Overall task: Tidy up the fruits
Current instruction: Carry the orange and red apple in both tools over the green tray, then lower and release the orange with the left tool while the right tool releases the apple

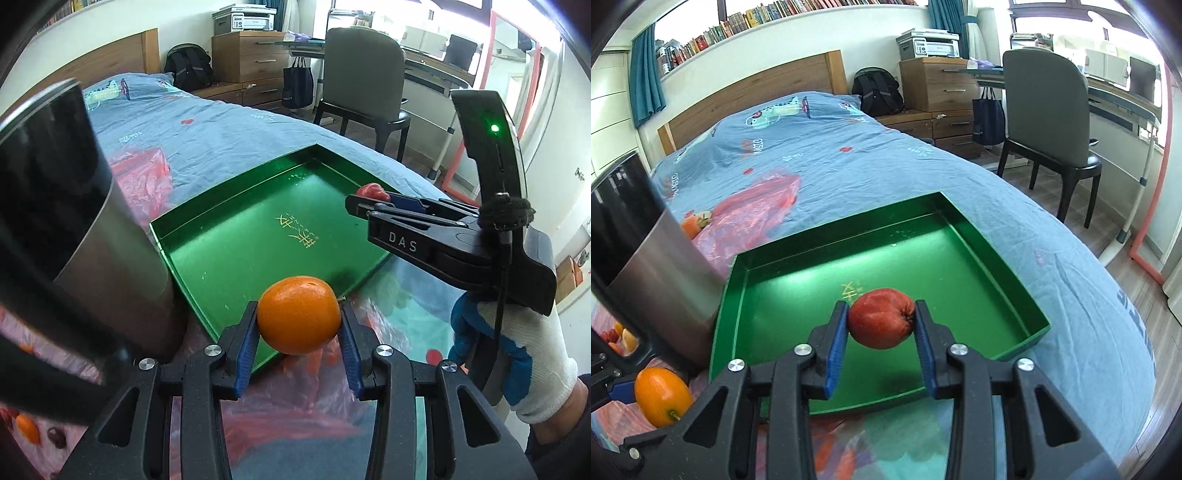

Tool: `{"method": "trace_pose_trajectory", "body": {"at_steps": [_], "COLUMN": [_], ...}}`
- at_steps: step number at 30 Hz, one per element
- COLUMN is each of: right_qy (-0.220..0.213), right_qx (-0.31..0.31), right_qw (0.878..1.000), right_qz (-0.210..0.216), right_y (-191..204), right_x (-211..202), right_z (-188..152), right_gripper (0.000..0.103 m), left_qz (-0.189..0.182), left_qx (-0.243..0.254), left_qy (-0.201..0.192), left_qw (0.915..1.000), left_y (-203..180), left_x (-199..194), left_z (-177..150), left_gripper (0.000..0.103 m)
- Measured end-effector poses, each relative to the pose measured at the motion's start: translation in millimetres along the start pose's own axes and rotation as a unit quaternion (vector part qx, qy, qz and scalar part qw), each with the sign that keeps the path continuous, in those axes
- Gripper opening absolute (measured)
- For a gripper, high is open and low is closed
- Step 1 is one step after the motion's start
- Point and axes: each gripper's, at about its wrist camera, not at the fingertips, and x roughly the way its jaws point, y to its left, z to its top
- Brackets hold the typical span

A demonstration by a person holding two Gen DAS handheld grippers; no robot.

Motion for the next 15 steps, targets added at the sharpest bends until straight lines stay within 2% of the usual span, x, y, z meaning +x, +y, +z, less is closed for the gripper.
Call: {"method": "trace_pose_trajectory", "body": {"at_steps": [4, 7, 15], "right_qy": [0.009, 0.018, 0.035], "right_qx": [0.000, -0.001, -0.019], "right_qw": [1.000, 0.999, 0.998], "right_qz": [-0.019, -0.029, -0.044], "right_y": [-23.9, -34.6, -37.7], "right_x": [27.1, 43.5, 81.8], "right_z": [10.0, 12.4, 24.6], "right_gripper": [0.008, 0.007, 0.008], "left_qz": [0.007, 0.011, 0.019], "left_qx": [-0.015, -0.020, -0.030], "left_qy": [0.017, 0.026, 0.044], "left_qw": [0.9997, 0.9994, 0.9984], "left_y": [6.8, 7.2, 15.7], "left_x": [38.6, 60.0, 83.7], "left_z": [16.9, 17.7, 10.6], "left_gripper": [0.036, 0.036, 0.036]}}
